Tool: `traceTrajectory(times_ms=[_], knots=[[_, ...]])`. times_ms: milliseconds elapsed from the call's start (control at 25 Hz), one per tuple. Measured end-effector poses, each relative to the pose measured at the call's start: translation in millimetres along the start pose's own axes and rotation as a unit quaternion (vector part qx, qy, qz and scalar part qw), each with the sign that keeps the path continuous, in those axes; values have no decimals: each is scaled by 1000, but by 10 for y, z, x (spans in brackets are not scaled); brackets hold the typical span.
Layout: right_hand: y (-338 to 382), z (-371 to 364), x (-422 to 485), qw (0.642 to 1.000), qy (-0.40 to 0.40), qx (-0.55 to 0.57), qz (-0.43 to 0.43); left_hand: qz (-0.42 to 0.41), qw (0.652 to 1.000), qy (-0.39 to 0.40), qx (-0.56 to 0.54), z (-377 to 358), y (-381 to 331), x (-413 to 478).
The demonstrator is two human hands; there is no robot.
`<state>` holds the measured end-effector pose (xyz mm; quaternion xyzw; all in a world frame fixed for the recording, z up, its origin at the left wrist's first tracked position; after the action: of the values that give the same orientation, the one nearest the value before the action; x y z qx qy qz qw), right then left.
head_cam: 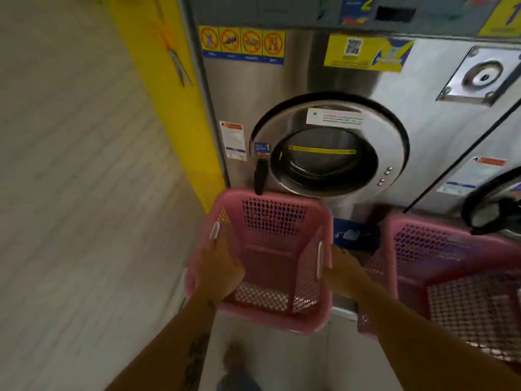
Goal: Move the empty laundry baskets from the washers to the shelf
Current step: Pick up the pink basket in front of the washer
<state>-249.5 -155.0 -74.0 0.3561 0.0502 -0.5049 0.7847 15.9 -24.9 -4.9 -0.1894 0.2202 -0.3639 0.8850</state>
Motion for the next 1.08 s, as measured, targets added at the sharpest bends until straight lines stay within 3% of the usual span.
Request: traceTrajectory(times_ms=[240, 400, 600, 880, 1080], knots=[[161, -87, 521, 988, -101, 30, -116, 1, 997, 10, 72, -334, 480, 1223], [165, -254, 736, 977, -145, 91, -126, -44, 996, 29, 65, -555, 749, 1534], [76, -336, 717, 978, -159, 28, -129, -69, 996, 17, 48, -748, 1070, 1726], [150, -556, -31, 988, -110, 27, -105, -63, 998, -24, -6, -487, 1297, 883], [19, -926, -639, 993, -84, 25, -74, 15, 997, -68, -38, -430, 1717, -186]])
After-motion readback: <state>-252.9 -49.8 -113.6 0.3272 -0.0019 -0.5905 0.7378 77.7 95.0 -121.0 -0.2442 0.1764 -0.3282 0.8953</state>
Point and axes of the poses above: each hand's wrist, its own x-axis towards the middle knuckle, its own z-axis out of the back of the hand, y = z × x, the point moved 3 cm from there along x, towards the middle knuckle, and after that the axes turned 10 degrees about z, right-handed, at the moved point
